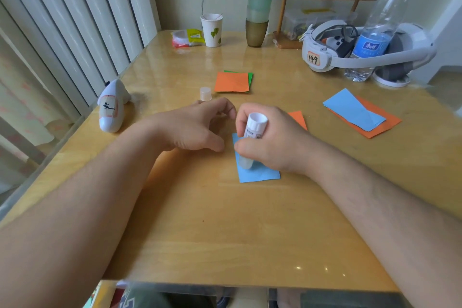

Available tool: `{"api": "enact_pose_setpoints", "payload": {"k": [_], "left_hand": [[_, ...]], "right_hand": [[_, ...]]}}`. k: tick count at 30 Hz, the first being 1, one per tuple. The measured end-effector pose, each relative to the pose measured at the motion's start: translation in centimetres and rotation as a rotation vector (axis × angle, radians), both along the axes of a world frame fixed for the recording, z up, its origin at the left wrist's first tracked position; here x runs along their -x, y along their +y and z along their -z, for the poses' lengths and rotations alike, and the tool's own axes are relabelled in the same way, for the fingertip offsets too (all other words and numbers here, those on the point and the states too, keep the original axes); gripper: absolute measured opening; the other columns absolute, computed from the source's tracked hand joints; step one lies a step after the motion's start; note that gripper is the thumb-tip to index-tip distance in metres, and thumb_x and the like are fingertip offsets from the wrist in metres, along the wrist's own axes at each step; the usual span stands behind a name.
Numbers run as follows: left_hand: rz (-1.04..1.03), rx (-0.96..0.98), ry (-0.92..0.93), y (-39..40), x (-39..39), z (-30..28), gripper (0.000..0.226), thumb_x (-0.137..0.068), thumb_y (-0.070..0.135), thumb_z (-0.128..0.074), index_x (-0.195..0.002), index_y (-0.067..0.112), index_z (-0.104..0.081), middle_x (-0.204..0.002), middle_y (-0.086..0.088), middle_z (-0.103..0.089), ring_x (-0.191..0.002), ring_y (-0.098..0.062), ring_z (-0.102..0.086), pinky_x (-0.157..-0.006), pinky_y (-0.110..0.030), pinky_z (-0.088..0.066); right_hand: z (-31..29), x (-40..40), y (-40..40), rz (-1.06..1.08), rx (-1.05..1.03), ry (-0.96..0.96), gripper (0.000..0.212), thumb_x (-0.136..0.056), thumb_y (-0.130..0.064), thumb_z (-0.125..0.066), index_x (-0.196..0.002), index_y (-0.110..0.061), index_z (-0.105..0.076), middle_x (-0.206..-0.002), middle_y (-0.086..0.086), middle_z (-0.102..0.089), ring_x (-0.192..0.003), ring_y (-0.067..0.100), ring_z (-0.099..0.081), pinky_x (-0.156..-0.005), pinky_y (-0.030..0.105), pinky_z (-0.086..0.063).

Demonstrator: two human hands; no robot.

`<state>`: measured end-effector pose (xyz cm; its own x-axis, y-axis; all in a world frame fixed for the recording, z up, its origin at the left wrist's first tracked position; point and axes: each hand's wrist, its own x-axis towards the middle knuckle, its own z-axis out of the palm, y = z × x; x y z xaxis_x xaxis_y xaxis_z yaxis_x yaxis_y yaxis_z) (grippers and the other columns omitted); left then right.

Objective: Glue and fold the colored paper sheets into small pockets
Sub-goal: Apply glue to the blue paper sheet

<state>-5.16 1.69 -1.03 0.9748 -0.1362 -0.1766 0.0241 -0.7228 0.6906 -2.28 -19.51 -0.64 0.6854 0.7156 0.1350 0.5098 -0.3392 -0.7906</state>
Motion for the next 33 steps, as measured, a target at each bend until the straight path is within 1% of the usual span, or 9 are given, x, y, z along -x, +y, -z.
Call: {"api": "enact_pose_setpoints", "payload": {"k": [2,6,11,13,16,19,24,28,33], "left_hand": [[-0.007,0.024,-0.011,0.3,-0.2,0.2,0.053,-0.069,0.028,-0.074,-0.113,0.049,-0.052,-0.118,-0.002,-0.06,-0.106,-0.022,-0.057,-0.088,-0.046,-0.055],[-0.024,0.066,-0.046,1.0,-0.6,0.5,0.045,-0.086,0.01,-0.069,-0.114,0.039,-0.05,-0.106,0.01,-0.057,-0.082,-0.008,-0.052,-0.065,-0.021,-0.044],[-0.049,0.038,-0.084,0.9,-0.6,0.6,0.044,-0.087,0.009,-0.064,-0.113,0.041,-0.05,-0.118,0.007,-0.061,-0.103,-0.017,-0.059,-0.074,-0.028,-0.048],[-0.067,0.033,-0.09,0.9,-0.6,0.6,0.045,-0.088,0.005,-0.061,-0.115,0.04,-0.049,-0.121,0.009,-0.06,-0.102,-0.013,-0.059,-0.068,-0.022,-0.044],[-0.089,0.033,-0.097,0.7,-0.6,0.4,0.046,-0.088,0.0,-0.057,-0.116,0.036,-0.049,-0.122,0.01,-0.059,-0.093,-0.002,-0.055,-0.056,-0.012,-0.039],[-0.092,0.037,-0.096,0.8,-0.6,0.4,0.047,-0.088,-0.002,-0.055,-0.117,0.035,-0.049,-0.122,0.01,-0.059,-0.091,-0.002,-0.055,-0.058,-0.016,-0.039],[-0.095,0.061,-0.099,0.9,-0.7,0.5,0.048,-0.086,0.0,-0.055,-0.112,0.04,-0.049,-0.12,0.005,-0.062,-0.092,-0.013,-0.058,-0.061,-0.026,-0.045],[-0.096,0.055,-0.096,0.8,-0.7,0.4,0.045,-0.089,-0.002,-0.054,-0.114,0.035,-0.049,-0.116,0.002,-0.062,-0.077,-0.01,-0.053,-0.051,-0.016,-0.042],[-0.103,0.034,-0.113,0.7,-0.7,0.5,0.04,-0.091,0.003,-0.057,-0.115,0.034,-0.048,-0.122,0.003,-0.062,-0.109,-0.022,-0.061,-0.077,-0.04,-0.055]], "right_hand": [[0.3,-0.1,0.4,0.015,0.052,0.007,0.023,-0.078,-0.021,-0.077,-0.083,-0.018,-0.055,-0.062,-0.016,-0.052,-0.059,0.006,-0.043,-0.057,0.026,-0.038],[0.5,-0.3,0.7,0.056,0.104,-0.016,0.032,-0.083,-0.031,-0.08,-0.086,-0.015,-0.052,-0.068,-0.01,-0.052,-0.064,0.011,-0.045,-0.062,0.033,-0.042],[0.3,-0.8,0.9,0.094,0.131,-0.114,0.03,-0.084,-0.037,-0.08,-0.086,-0.021,-0.055,-0.076,-0.003,-0.065,-0.069,0.015,-0.053,-0.066,0.037,-0.048],[0.3,-0.8,1.0,0.111,0.138,-0.162,0.029,-0.084,-0.038,-0.08,-0.086,-0.022,-0.056,-0.078,0.0,-0.067,-0.072,0.018,-0.057,-0.067,0.037,-0.049],[0.2,-1.1,1.2,0.128,0.161,-0.223,0.026,-0.086,-0.039,-0.077,-0.085,-0.026,-0.055,-0.075,-0.004,-0.065,-0.071,0.012,-0.055,-0.062,0.026,-0.043],[0.3,-1.4,1.4,0.146,0.174,-0.24,0.026,-0.089,-0.042,-0.074,-0.084,-0.031,-0.051,-0.073,-0.01,-0.06,-0.067,0.004,-0.051,-0.058,0.018,-0.037],[0.9,-2.1,1.9,0.167,0.147,-0.252,0.027,-0.093,-0.047,-0.072,-0.096,-0.026,-0.055,-0.078,-0.011,-0.059,-0.071,0.006,-0.052,-0.061,0.026,-0.039],[1.3,-2.9,1.9,0.225,0.105,-0.302,0.034,-0.093,-0.051,-0.072,-0.096,-0.021,-0.056,-0.076,-0.011,-0.057,-0.071,0.004,-0.052,-0.058,0.02,-0.035],[1.1,-3.0,1.7,0.275,-0.011,-0.294,0.027,-0.097,-0.048,-0.069,-0.097,-0.026,-0.055,-0.071,-0.014,-0.053,-0.065,-0.005,-0.05,-0.057,0.013,-0.036]]}}
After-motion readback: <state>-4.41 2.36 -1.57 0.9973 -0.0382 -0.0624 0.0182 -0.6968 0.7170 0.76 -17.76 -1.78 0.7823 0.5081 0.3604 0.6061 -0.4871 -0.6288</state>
